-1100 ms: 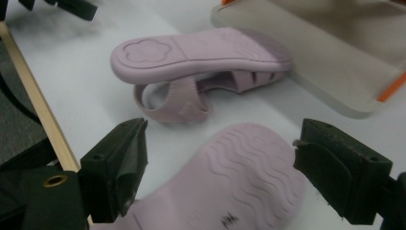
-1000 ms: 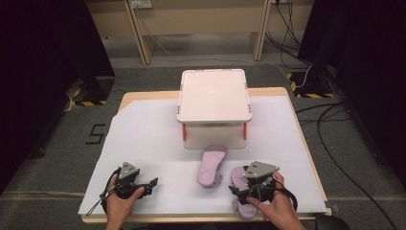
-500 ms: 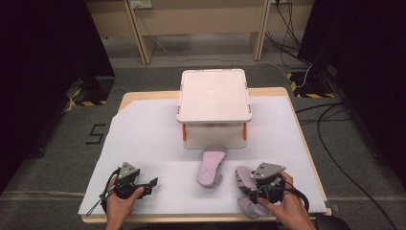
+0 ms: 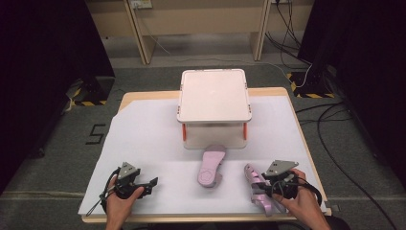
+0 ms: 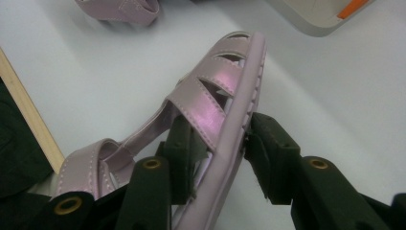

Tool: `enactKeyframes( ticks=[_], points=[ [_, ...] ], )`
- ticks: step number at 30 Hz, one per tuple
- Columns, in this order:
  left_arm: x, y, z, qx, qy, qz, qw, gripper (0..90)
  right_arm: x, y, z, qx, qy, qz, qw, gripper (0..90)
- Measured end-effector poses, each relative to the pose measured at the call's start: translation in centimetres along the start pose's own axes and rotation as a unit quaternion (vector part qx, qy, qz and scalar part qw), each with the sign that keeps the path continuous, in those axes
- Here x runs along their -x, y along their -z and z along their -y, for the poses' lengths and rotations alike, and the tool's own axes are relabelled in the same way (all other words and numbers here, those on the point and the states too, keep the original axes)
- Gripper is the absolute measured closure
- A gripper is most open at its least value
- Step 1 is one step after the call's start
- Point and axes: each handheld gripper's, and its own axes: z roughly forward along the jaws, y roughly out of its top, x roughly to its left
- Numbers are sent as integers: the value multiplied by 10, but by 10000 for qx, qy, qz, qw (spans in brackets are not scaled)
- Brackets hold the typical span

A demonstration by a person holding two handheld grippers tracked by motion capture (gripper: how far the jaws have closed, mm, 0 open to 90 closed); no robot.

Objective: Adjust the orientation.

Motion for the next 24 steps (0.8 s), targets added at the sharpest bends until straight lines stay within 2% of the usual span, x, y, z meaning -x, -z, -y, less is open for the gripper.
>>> enactKeyframes(
  ticks=[2,3,5,7,9,10,11,14,15,17,19,20,21,22,24],
  points=[
    [0,0,0,16,13,-3,10000,168,2,-1,0,59,-39,-40,10000,638],
    [-1,0,0,12,5,-1,10000,168,7,-2,1,244,-198,-29,9995,680],
    [-1,0,0,13,0,1,10000,168,12,-2,2,344,-268,-32,9990,692],
    [-1,0,-1,11,-29,-17,10000,172,25,-7,6,468,-573,-179,9971,739],
    [0,0,0,6,-42,-8,10000,180,32,-11,10,521,-781,-115,9955,722],
    [0,0,0,6,-42,-8,10000,180,32,-11,10,521,-781,-115,9955,722],
    [1,0,-1,21,-60,-5,10000,180,39,-10,13,604,-958,-97,9935,674],
    [1,0,-1,31,-79,0,10000,181,43,-9,15,618,-1034,22,9927,632],
    [1,0,-1,16,-102,1,9999,180,45,-10,17,680,-1054,81,9921,573],
    [1,0,-1,19,-102,-4,9999,180,46,-9,17,668,-1081,80,9919,560],
    [1,0,-1,15,-103,-11,9999,180,47,-9,18,655,-1081,179,9918,505],
    [1,0,-1,16,-106,-10,9999,180,48,-7,19,663,-1146,131,9911,466],
    [1,0,-1,11,-114,-8,9999,180,52,-5,20,758,-1243,48,9893,457],
    [1,0,-1,11,-114,-8,9999,180,52,-5,20,758,-1243,48,9893,457],
    [1,-1,-1,19,-99,-3,9999,180,55,-2,23,754,-1304,172,9884,452]
  ],
)
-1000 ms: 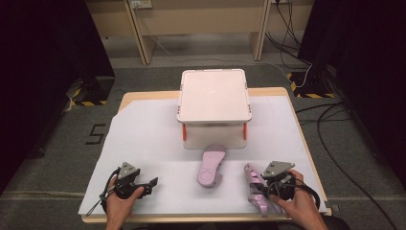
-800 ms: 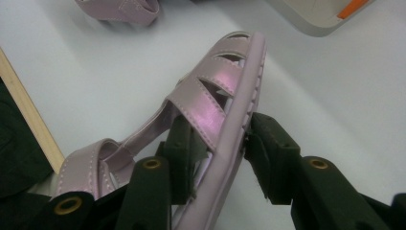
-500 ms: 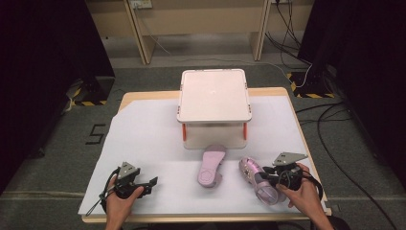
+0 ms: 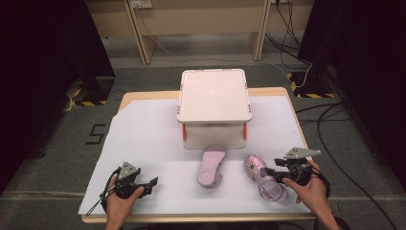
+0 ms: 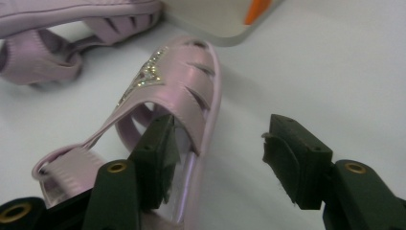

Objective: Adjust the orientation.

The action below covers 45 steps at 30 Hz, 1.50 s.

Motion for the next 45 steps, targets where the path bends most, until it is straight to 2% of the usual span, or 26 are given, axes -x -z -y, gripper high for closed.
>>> enactKeyframes(
  ticks=[1,3,5,6,14,16,21,23,28,35,40,45],
  points=[
    [1,0,0,-15,-10,13,10000,180,4,3,2,79,-77,91,9999,452],
    [1,-1,0,-32,-22,9,10000,180,5,4,2,104,-113,105,9998,440],
    [1,-1,0,-15,-19,9,10000,180,6,8,1,127,-26,351,9993,433],
    [1,0,0,-12,-23,4,10000,180,7,10,1,152,-8,402,9991,432],
    [1,0,0,-16,-31,19,10000,180,13,19,3,265,-76,538,9982,400],
    [0,-1,0,-8,-15,10,10000,180,14,25,2,423,-112,472,9979,387],
    [1,0,0,-5,-38,15,10000,180,8,30,3,428,-16,370,9984,384],
    [1,0,0,11,-30,16,10000,180,3,34,3,465,208,368,9980,386],
    [0,0,0,10,-20,5,10000,180,-1,42,6,527,368,336,9974,386],
    [1,0,0,2,-48,25,10000,180,-3,40,14,367,525,249,9976,390],
    [0,0,0,7,-33,17,10000,180,-3,37,16,265,642,289,9972,390],
    [1,-2,-1,-11,-45,27,10000,180,-5,26,19,54,924,286,9953,387]
  ],
)
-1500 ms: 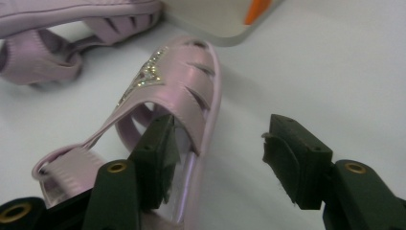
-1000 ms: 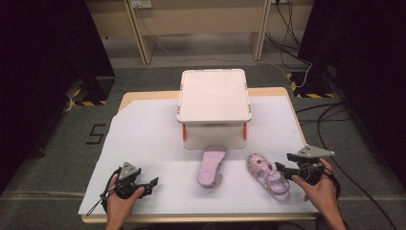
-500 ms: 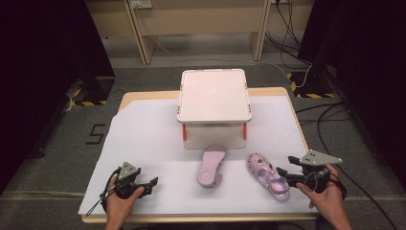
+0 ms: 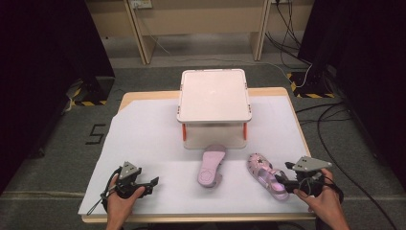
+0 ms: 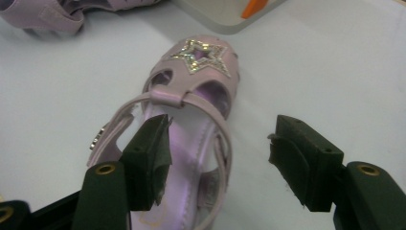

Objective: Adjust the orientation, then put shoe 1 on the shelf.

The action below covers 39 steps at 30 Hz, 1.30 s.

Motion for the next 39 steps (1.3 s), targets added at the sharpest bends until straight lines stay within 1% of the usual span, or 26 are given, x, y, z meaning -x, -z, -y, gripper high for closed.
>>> enactKeyframes(
  ticks=[2,4,6,8,10,13,16,17,18,19,20,21,23,24,25,27,28,29,30,32,33,34,36,39],
  points=[
    [0,0,0,-8,-2,0,10000,180,-2,-1,0,-4,23,-36,10000,386],
    [-1,-1,0,1,15,3,10000,180,-7,-6,-2,14,151,-121,9998,384],
    [-1,-2,0,-16,23,0,10000,180,-8,-8,-2,33,192,-147,9997,384],
    [-1,-2,0,-24,27,0,10000,180,-11,-12,-3,39,293,-134,9995,383],
    [-1,-2,1,-42,24,-14,10000,180,-13,-16,-4,56,368,-63,9993,375],
    [-1,-1,1,-33,28,-17,10000,180,-15,-18,-4,121,349,-45,9993,386],
    [0,-1,1,-17,17,1,10000,180,-17,-23,-5,103,475,8,9988,475],
    [0,-1,1,-17,17,1,10000,180,-17,-23,-5,103,475,8,9988,475],
    [0,-1,1,-25,13,7,10000,180,-18,-24,-5,170,548,33,9983,575],
    [0,-1,1,-25,13,7,10000,180,-18,-24,-5,170,548,33,9983,575],
    [-1,-1,1,-15,13,8,10000,180,-18,-22,-6,168,566,66,9982,615],
    [-1,-1,1,0,22,9,10000,180,-19,-21,-7,203,633,120,9977,657],
    [-1,-1,1,-21,19,8,10000,180,-20,-19,-7,242,645,142,9975,703],
    [-1,-1,1,-23,18,14,10000,180,-20,-18,-7,281,720,207,9968,735],
    [-1,-1,1,-23,18,14,10000,180,-20,-18,-7,281,720,207,9968,735],
    [0,-1,0,0,-3,26,10000,180,-20,-15,-9,410,779,265,9958,761],
    [0,-1,-1,17,1,33,10000,180,-18,-11,-11,566,716,249,9955,767],
    [0,-1,-1,32,9,35,10000,180,-18,-11,-11,566,716,249,9955,767],
    [0,-1,-1,27,-3,36,10000,180,-18,-10,-13,667,643,223,9955,767],
    [0,-2,0,-28,-8,48,10000,180,-18,-8,-20,810,716,252,9938,769],
    [0,-2,1,-29,-14,49,10000,180,-18,-8,-20,810,716,252,9938,769],
    [1,-1,1,-1,-22,47,10000,180,-20,-10,-25,832,793,280,9930,769],
    [1,-1,1,6,-23,46,10000,180,-20,-11,-28,858,831,270,9925,769],
    [0,0,1,25,-21,38,10000,180,-23,-18,-37,952,833,170,9918,769]
  ],
)
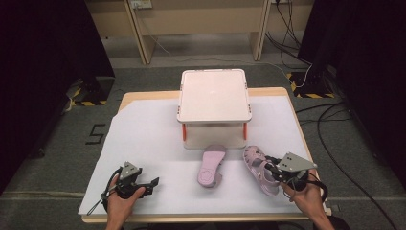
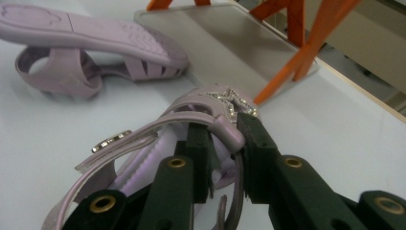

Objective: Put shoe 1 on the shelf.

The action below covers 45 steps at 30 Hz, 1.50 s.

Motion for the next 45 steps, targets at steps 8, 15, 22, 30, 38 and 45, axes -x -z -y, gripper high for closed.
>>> enactKeyframes(
  ticks=[8,15,22,30,38,45],
  points=[
    [1,-1,0,-19,-27,17,10000,180,3,-32,-24,109,78,63,9999,768],
    [1,0,0,-6,-29,24,10000,180,14,-78,-41,88,238,167,9995,768],
    [1,0,0,-5,-24,27,10000,180,21,-104,-47,140,343,221,9991,768],
    [1,0,0,-25,-46,30,10000,180,26,-124,-50,179,515,247,9982,767],
    [2,-1,0,-40,-51,37,10000,180,25,-143,-50,145,519,95,9985,744],
    [3,-1,0,-76,-87,47,9999,180,31,-140,-49,132,327,134,9993,523]
  ],
)
